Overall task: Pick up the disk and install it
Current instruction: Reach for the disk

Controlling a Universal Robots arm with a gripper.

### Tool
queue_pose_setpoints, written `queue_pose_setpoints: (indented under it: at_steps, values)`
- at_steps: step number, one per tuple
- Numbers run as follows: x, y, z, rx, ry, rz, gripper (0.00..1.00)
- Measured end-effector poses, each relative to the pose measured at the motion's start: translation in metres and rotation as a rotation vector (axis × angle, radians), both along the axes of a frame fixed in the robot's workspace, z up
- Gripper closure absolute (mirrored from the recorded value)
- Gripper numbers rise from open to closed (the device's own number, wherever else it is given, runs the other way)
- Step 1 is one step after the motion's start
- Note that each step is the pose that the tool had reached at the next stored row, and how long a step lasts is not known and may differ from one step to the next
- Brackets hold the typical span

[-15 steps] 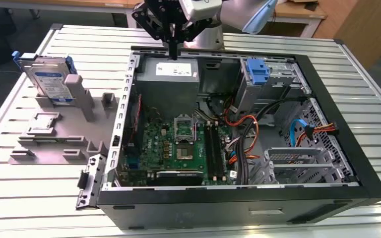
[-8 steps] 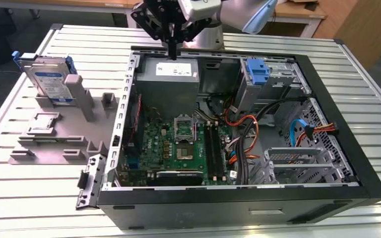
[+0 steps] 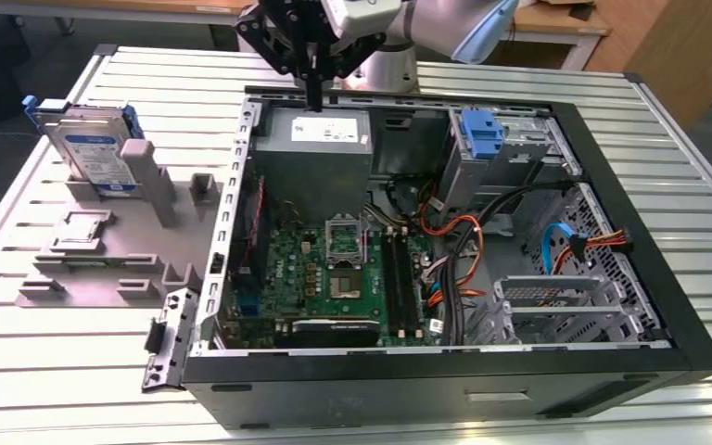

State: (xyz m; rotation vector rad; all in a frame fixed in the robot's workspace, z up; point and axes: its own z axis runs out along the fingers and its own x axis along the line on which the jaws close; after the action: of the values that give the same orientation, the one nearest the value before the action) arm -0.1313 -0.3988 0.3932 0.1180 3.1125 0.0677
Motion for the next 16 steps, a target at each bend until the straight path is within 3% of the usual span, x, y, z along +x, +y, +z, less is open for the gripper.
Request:
queue_pose_setpoints:
  at_steps: [16]
  values:
    - [-0.0088, 0.004, -0.0002, 0.0, 0.0, 0.0, 0.9]
